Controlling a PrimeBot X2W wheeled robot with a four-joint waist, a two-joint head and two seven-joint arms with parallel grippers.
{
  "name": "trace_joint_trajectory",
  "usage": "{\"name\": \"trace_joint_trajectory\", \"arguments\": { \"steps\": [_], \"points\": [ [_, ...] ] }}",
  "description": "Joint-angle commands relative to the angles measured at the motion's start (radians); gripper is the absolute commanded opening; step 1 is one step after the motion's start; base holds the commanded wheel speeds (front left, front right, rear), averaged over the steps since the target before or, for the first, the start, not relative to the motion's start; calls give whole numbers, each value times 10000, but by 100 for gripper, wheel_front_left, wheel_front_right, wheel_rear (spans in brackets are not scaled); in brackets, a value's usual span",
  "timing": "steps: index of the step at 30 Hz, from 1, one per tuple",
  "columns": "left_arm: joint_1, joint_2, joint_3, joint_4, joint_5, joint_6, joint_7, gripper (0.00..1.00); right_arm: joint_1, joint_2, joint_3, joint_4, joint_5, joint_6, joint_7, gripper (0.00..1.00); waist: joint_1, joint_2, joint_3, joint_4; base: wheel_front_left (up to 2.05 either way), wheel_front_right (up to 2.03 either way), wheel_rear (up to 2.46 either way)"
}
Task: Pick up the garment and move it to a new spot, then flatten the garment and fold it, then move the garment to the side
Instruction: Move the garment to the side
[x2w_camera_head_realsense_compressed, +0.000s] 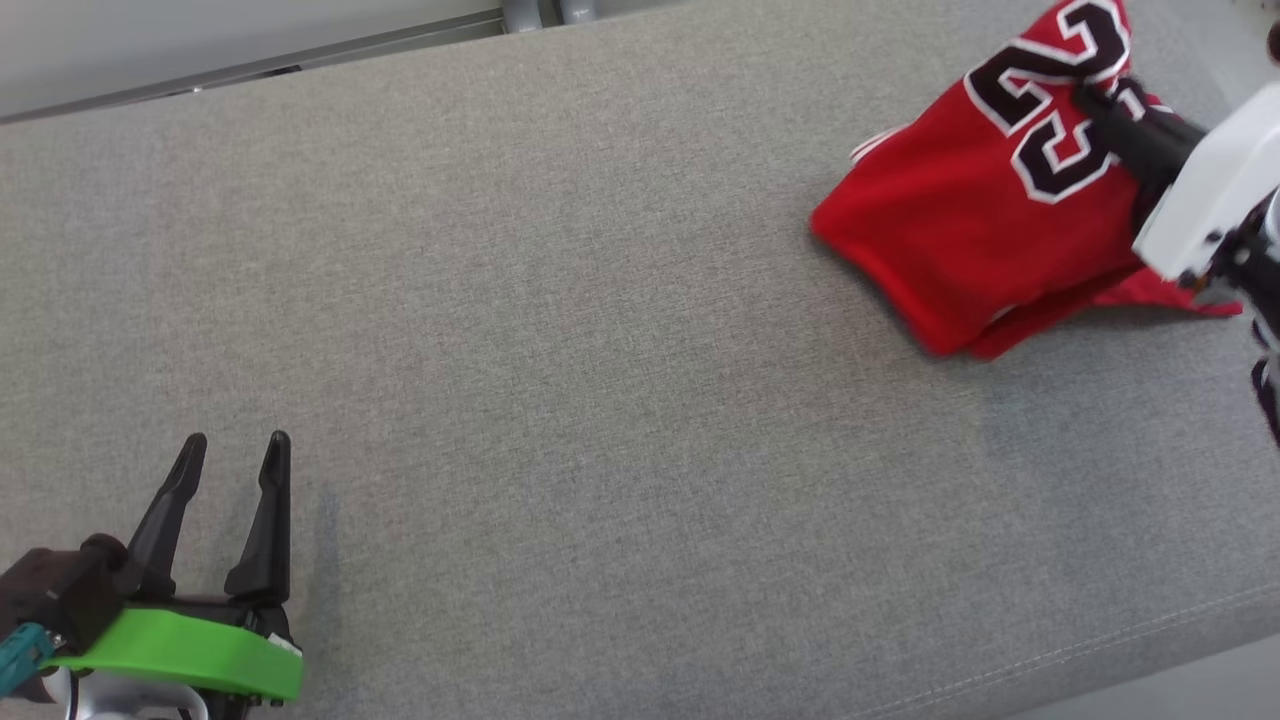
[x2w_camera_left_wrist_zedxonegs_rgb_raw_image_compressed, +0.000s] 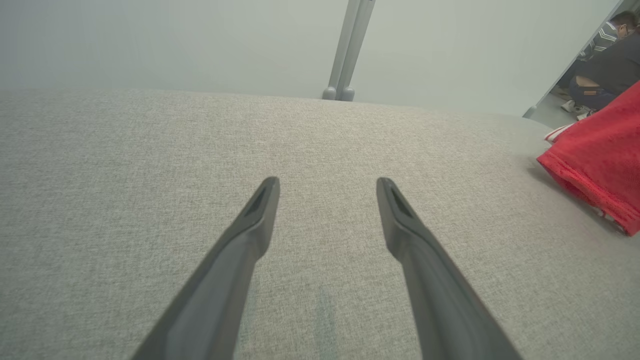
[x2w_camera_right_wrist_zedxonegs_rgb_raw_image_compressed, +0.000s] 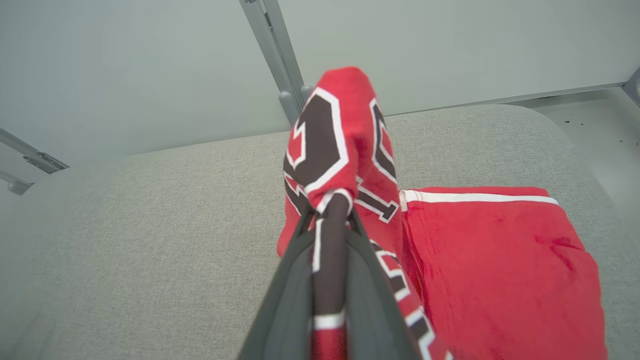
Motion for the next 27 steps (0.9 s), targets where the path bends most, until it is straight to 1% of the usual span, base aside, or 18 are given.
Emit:
{"name": "trace_joint_trajectory", "arguments": {
  "steps": [1,6,8,13,16,21,23,25,26,27],
  "points": [
    [-207,12,-13,-25,41,-43,23,100,-382,-9,-97,50,-206,3,278,0,0,24,179,104,0,0,0],
    [-443,42,-52,36,68,-122,50,100,-1447,-70,-625,605,-1089,3,1326,0,0,24,609,397,0,0,0],
    [-554,16,-76,82,53,-170,48,100,-1849,-181,-1095,863,-1578,3,1685,0,0,24,865,576,0,0,0],
    [-653,72,-65,141,35,-230,42,100,-2152,-326,-2029,1160,-2022,3,2042,0,0,24,1131,742,0,0,0],
    [-732,103,-30,133,-18,-254,59,100,-2022,-647,-2446,1244,-2329,3,2347,0,0,24,1266,829,0,0,0],
    [-984,155,-74,261,-72,-362,205,100,-1495,-869,-3295,1403,-3109,1,1935,0,0,24,1391,1060,0,0,0],
    [-1094,166,-73,296,-49,-379,220,100,-1260,-912,-3440,1608,-3438,3,1707,0,0,24,1439,1146,0,0,0],
    [-1137,161,-70,312,-54,-389,226,100,-1190,-958,-3546,1766,-3503,3,1550,0,0,24,1466,1190,0,0,0],
    [-1162,176,-68,331,-51,-391,243,100,-1154,-948,-3706,1928,-3572,1,1372,6,0,24,1493,1230,0,0,0],
    [-1191,182,-82,337,-48,-410,246,100,-1134,-988,-3839,2053,-3750,1,1119,22,0,24,1519,1272,0,0,0]
  ]
}}
